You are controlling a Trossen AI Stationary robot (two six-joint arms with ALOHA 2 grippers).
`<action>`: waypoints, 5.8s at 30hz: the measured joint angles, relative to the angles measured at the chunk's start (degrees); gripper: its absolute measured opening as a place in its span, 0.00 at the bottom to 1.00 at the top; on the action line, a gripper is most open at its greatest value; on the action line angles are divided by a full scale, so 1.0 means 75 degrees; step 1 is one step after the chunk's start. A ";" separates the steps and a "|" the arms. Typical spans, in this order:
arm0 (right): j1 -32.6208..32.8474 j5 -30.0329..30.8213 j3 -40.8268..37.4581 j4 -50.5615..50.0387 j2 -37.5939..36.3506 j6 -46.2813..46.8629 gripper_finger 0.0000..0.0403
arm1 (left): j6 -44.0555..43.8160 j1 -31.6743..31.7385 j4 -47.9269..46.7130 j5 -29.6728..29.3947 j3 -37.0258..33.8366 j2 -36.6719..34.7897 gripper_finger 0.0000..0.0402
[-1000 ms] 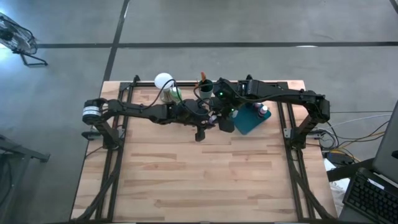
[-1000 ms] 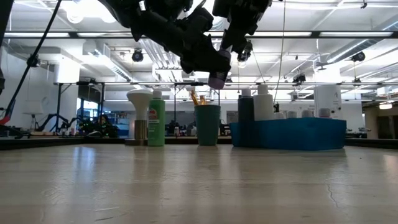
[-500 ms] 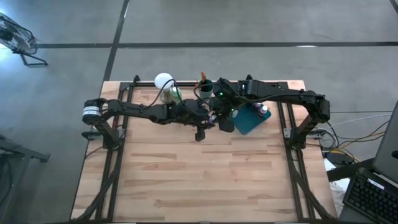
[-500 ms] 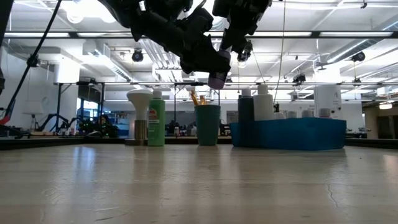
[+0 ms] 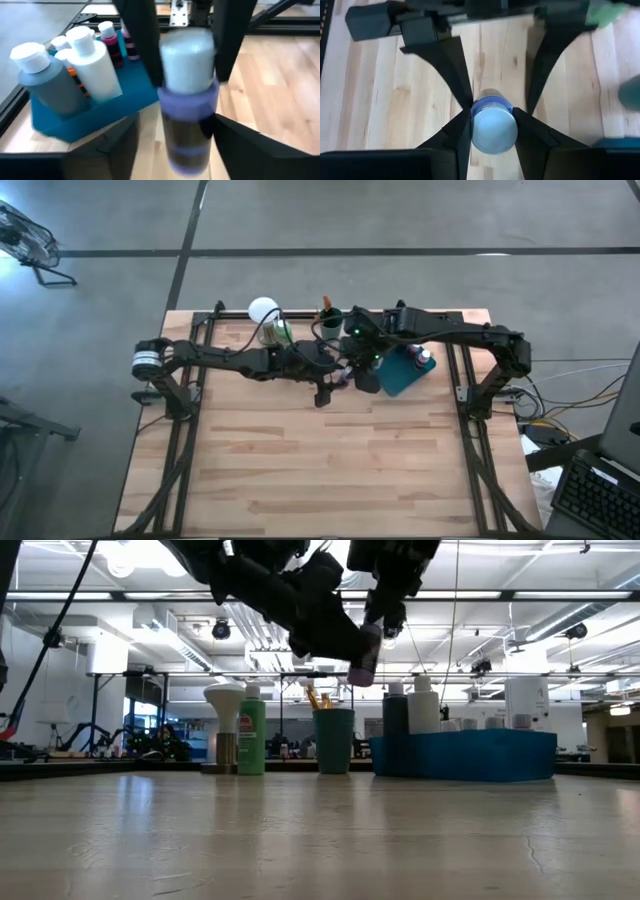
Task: Pick & Place Paint Supplies
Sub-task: Put the purple paint bottle into the blue bin, then put the green paint bottle into the blue bin
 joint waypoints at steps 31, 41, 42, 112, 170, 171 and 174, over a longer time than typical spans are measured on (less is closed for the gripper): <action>-0.1899 0.2563 -0.3206 -0.0745 -0.3004 0.0869 0.28 | 0.0058 0.0020 -0.0093 -0.1434 -0.0619 -0.0560 0.73; -0.2445 0.2128 -0.4028 0.0237 -0.2863 0.0261 0.28 | -0.0009 0.0038 0.0259 -0.1794 -0.0962 -0.1019 0.72; -0.2493 0.2130 -0.4099 0.0305 -0.2863 0.0215 0.28 | -0.0004 0.0038 0.0252 -0.1794 -0.0963 -0.1020 0.72; -0.3958 0.0782 -0.4604 0.1688 -0.1478 -0.1309 0.28 | -0.0080 0.0041 0.0020 -0.1796 -0.0965 -0.1027 0.72; -0.3949 0.1166 -0.3425 0.1685 -0.4262 -0.1043 0.44 | -0.1610 -0.1100 -0.0004 -0.8249 -0.2465 -0.1757 0.72; -0.3949 0.1163 -0.3308 0.1690 -0.4295 -0.1043 0.45 | -0.1938 -0.1199 0.0365 -0.8489 -0.2751 -0.1757 0.72; -0.3949 0.1163 -0.3007 0.1685 -0.4300 -0.1036 0.47 | -0.2622 -0.1474 0.1579 -0.8948 -0.3668 -0.1753 0.72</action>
